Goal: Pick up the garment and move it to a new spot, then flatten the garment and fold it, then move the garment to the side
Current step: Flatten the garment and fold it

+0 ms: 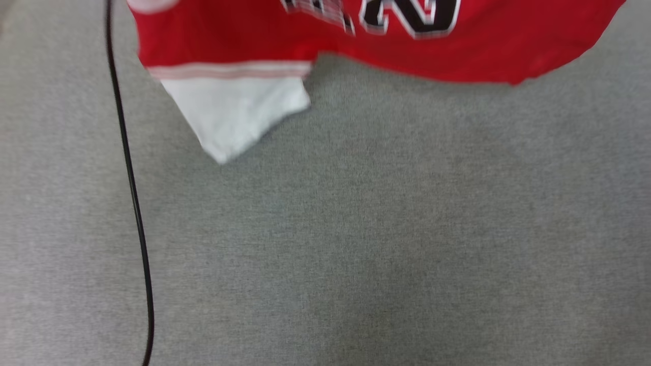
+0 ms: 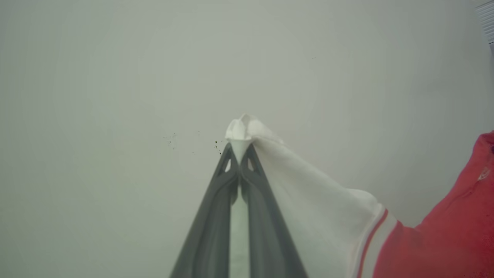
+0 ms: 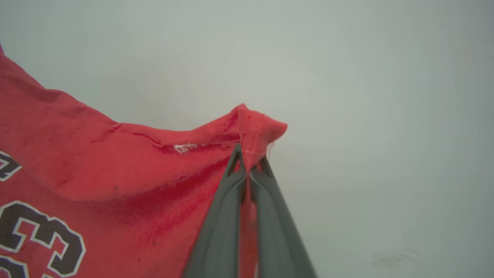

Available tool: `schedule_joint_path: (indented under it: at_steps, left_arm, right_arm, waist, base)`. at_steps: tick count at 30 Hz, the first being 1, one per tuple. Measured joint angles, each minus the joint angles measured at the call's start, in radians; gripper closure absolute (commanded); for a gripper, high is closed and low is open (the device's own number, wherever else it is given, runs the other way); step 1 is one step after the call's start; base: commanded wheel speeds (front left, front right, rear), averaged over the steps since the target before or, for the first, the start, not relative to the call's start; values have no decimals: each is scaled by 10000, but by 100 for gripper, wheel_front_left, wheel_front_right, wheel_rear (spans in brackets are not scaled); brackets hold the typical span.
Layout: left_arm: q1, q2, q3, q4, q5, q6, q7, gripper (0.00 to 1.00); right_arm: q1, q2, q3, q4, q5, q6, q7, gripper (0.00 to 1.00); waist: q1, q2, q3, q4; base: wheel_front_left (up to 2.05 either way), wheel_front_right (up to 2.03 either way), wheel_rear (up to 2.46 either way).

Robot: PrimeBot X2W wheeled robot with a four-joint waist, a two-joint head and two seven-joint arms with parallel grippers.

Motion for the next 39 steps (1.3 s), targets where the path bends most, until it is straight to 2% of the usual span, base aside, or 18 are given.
schedule_joint_path:
  at_steps: [6,12,21,25,31,32,33,39]
  left_arm:
    - [-2111,-307,-123,1599,197,-562,-40,100]
    - [-4093,-746,-222,3346,389,-894,-456,100]
    - [-4848,-999,-506,4840,399,-1143,-986,100]
    - [-4451,-1032,-591,5150,230,-1214,-1327,100]
    - [-2923,-1014,-759,5419,-29,-1252,-1866,100]
    - [-2583,-1014,-792,5428,-81,-1252,-1965,100]
    - [-1550,-1011,-780,5405,-322,-1208,-2184,100]
    - [658,-729,-614,4863,-648,-836,-2575,100]
  right_arm:
    - [-1828,65,339,1225,-430,2,-366,100]
    - [-3714,347,656,2665,-757,0,-1152,100]
    - [-4989,587,1254,4370,-1005,0,-2144,100]
    - [-4844,746,1762,4970,-692,2,-2568,100]
    - [-3659,1057,2614,5651,94,2,-3135,100]
    - [-3464,1103,2731,5739,251,2,-3233,100]
    - [-2868,1162,3124,5871,665,2,-3557,100]
    - [-1442,1172,3885,5868,1407,0,-4105,100]
  waist:
    - [1,0,875,-97]
    - [1,0,1474,-192]
    - [1,0,1785,-48]
    - [0,-1,1878,-8]
    - [0,0,1817,-70]
    - [0,0,1784,-71]
    - [0,0,1677,-75]
    - [-1,0,1310,-42]
  base:
    - [0,0,0]
    - [0,0,0]
    - [0,0,0]
    - [0,0,0]
    - [0,0,0]
    - [0,0,0]
    - [0,0,0]
    - [0,0,0]
